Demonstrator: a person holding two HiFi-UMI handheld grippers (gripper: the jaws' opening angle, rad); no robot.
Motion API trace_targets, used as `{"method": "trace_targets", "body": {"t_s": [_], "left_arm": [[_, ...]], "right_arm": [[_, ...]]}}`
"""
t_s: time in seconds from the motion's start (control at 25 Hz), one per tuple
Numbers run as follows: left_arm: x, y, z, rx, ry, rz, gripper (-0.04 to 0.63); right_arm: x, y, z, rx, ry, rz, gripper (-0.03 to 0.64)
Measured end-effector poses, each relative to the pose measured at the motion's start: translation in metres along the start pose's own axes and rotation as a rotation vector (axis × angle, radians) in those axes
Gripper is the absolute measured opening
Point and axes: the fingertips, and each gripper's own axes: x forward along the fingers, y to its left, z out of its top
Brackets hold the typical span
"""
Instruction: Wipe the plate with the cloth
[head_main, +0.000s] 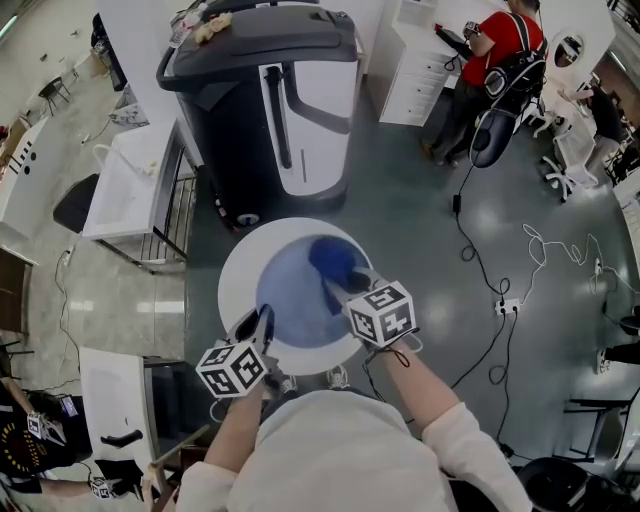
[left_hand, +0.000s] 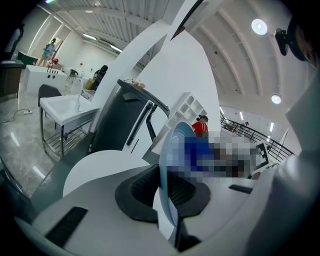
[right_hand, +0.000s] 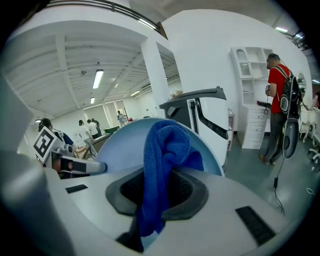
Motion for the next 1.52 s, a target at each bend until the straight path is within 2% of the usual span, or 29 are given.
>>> {"method": "trace_targets", "body": {"t_s": [0.12,0.24,0.4,0.52,0.64,0.8,1.0,1.12,1.28,1.4,1.52], "left_arm": [[0.004,-0.004,-0.003,0.003,0.007,-0.007,0.044],[0.010,-0.006,-0.002,0.003,0.007,-0.011,0.044],[0.009,0.001,0.008,-0.010,-0.018,0.002,0.044],[0.007,0.011,0.020,-0.025,-0.049,0.019,0.044],[0.003,0.019,0.027,-0.033,-0.069,0.038,0.044],[0.000,0.023,0.022,-0.028,-0.052,0.039,0.044],[0.004,0.019,0.007,-0.027,-0.011,0.026,0.044],[0.006,0.014,-0.001,-0.018,0.016,0.013,0.044],[0.011,0.009,-0.011,-0.008,0.047,-0.005,0.044],[0.016,0.005,-0.014,0.001,0.056,-0.013,0.044],[0.019,0.004,-0.008,0.001,0.042,-0.016,0.044]], "right_arm": [[0.010,0.024,0.011,-0.024,-0.016,0.062,0.089],[0.021,0.057,0.007,-0.057,0.011,0.157,0.089],[0.029,0.097,-0.022,-0.095,0.108,0.281,0.089],[0.029,0.104,-0.051,-0.090,0.202,0.341,0.089],[0.024,0.087,-0.074,-0.073,0.273,0.326,0.089],[0.019,0.039,-0.084,-0.023,0.294,0.227,0.089],[0.014,-0.019,-0.059,-0.004,0.236,0.061,0.089],[0.014,-0.032,-0.035,-0.019,0.174,0.002,0.089],[0.025,-0.010,-0.007,-0.052,0.117,0.040,0.089],[0.034,0.028,0.004,-0.071,0.099,0.137,0.089],[0.042,0.071,-0.006,-0.090,0.131,0.263,0.089]]}}
